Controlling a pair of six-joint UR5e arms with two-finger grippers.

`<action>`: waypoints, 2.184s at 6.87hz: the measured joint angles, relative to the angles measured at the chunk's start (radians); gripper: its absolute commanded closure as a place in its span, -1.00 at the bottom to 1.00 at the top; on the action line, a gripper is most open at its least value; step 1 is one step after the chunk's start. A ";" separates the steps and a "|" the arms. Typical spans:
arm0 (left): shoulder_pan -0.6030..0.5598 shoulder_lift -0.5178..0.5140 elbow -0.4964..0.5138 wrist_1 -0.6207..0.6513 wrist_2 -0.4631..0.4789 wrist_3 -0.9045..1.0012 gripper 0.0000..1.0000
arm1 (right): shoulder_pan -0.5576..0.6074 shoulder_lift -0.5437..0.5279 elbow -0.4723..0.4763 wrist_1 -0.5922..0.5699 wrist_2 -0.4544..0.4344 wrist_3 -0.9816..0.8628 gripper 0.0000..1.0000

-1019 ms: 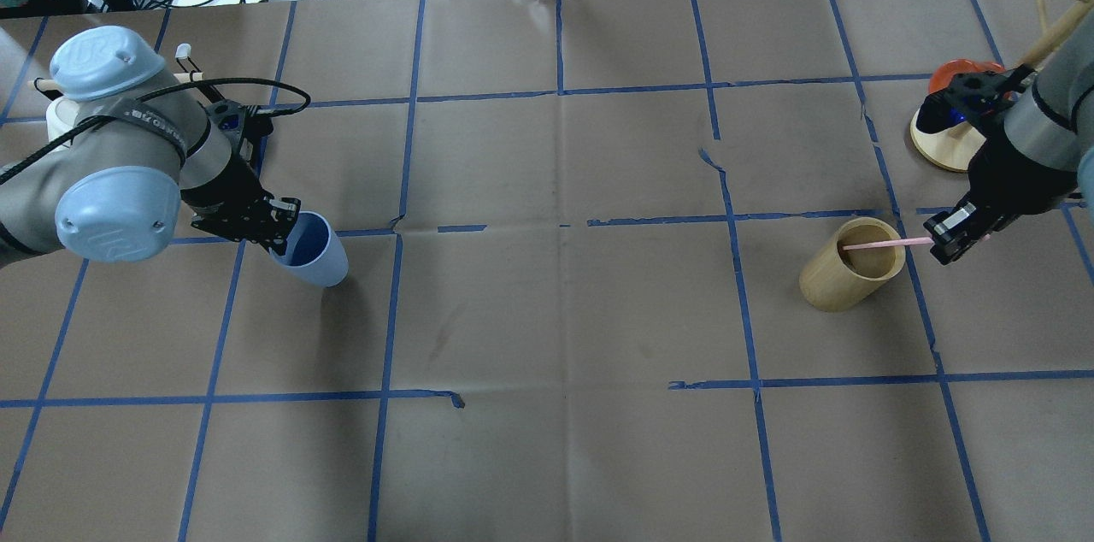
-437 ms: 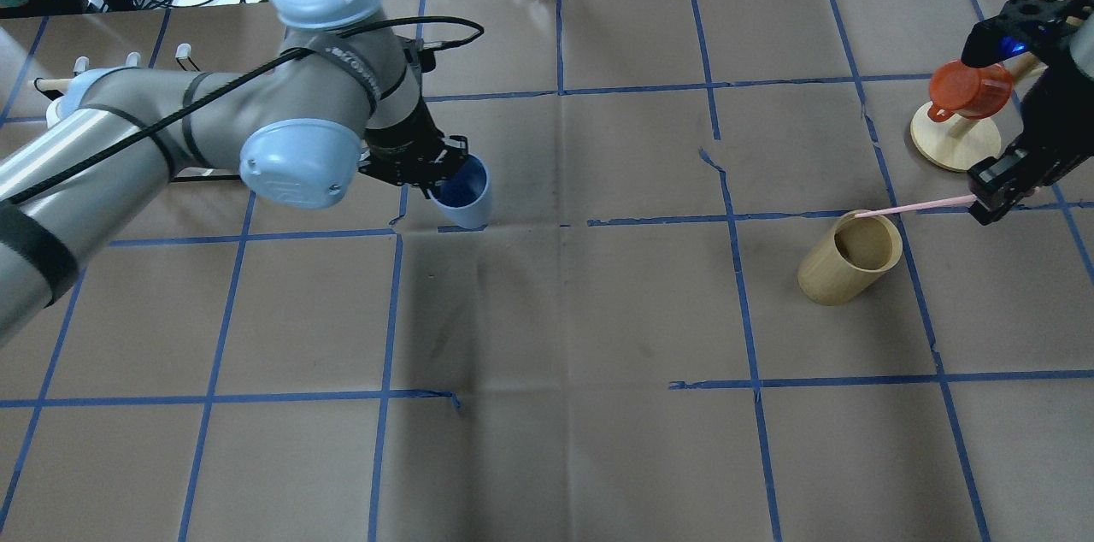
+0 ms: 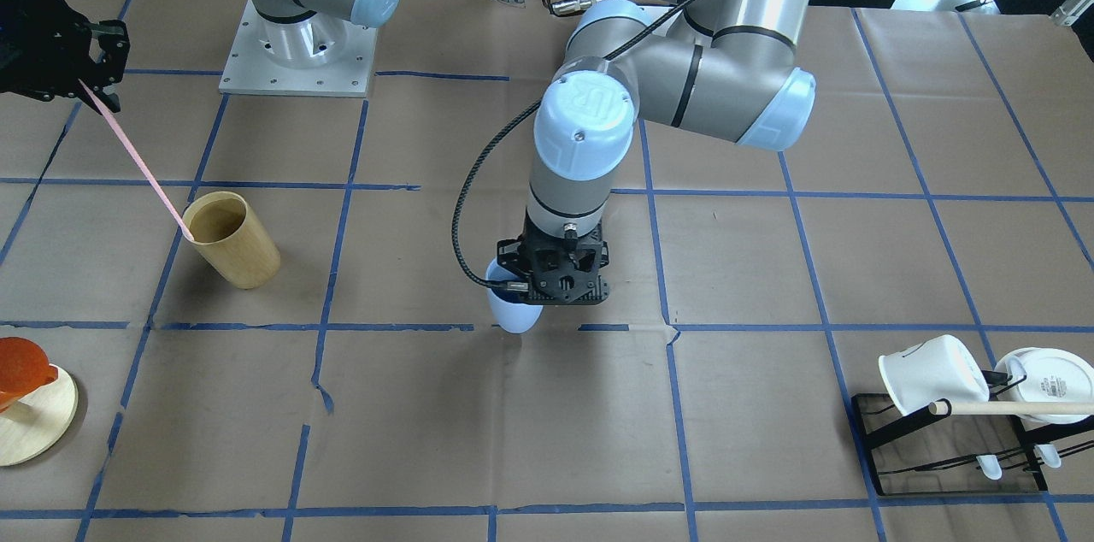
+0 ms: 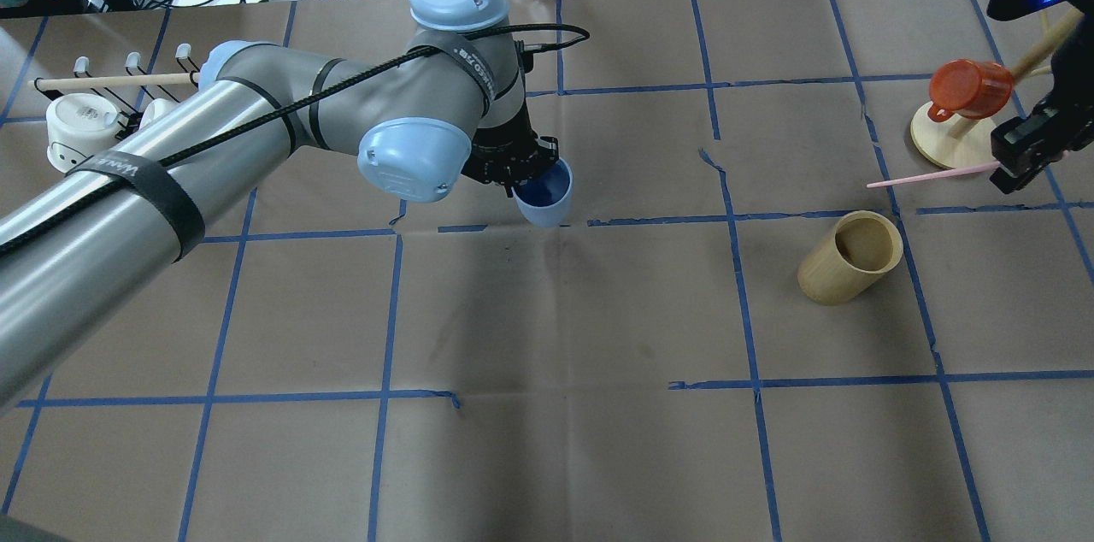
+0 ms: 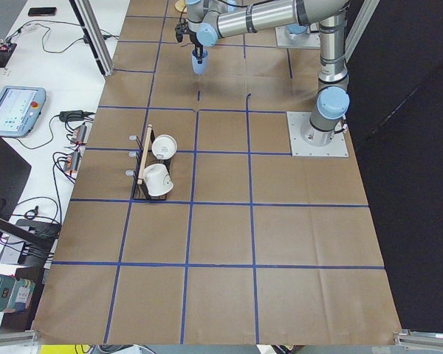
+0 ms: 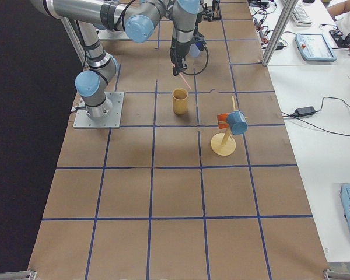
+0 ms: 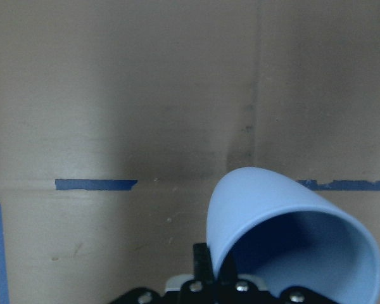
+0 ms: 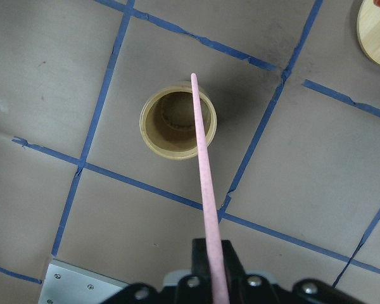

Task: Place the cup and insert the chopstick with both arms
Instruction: 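Slide blue cup toward table center with left gripper while right lifts chopstick, then release blue cup and retract left gripper while right carries chopstick toward it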

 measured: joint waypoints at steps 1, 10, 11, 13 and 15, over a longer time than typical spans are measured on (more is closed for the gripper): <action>-0.007 -0.025 0.002 0.003 0.004 -0.001 0.75 | 0.003 0.015 -0.031 0.032 0.000 0.012 0.83; 0.113 0.198 0.055 -0.215 -0.006 0.125 -1.00 | 0.245 0.235 -0.333 0.336 0.119 0.369 0.86; 0.152 0.241 0.082 -0.290 -0.012 0.165 -1.00 | 0.272 0.235 -0.329 0.336 0.145 0.411 0.86; 0.236 0.280 0.122 -0.397 -0.010 0.233 -1.00 | 0.323 0.238 -0.327 0.339 0.218 0.497 0.86; 0.293 0.323 0.118 -0.432 -0.011 0.268 -1.00 | 0.379 0.257 -0.326 0.341 0.288 0.604 0.86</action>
